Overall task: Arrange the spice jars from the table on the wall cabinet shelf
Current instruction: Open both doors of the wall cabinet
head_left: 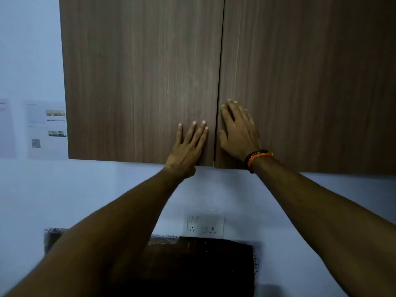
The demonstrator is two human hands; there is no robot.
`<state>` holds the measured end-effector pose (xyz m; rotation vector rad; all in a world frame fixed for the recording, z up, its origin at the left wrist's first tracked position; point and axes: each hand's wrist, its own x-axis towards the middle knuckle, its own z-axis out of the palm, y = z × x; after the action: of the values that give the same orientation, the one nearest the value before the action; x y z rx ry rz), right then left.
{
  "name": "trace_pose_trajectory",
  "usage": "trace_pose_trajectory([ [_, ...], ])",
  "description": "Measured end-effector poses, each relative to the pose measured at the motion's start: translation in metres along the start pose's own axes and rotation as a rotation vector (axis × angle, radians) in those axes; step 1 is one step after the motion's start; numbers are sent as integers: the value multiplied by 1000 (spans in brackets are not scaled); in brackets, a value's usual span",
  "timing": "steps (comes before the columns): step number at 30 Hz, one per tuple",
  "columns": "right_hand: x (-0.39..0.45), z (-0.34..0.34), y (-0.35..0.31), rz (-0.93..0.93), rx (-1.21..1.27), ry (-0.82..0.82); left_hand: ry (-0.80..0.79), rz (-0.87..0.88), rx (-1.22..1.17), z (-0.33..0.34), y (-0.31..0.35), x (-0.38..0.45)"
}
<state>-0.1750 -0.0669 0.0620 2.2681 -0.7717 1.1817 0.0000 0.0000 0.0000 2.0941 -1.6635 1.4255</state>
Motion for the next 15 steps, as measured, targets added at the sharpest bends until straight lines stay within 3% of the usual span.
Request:
trace_pose_trajectory([
  [15, 42, -9, -7, -117, 57, 133, 82, 18, 99, -2, -8, 1],
])
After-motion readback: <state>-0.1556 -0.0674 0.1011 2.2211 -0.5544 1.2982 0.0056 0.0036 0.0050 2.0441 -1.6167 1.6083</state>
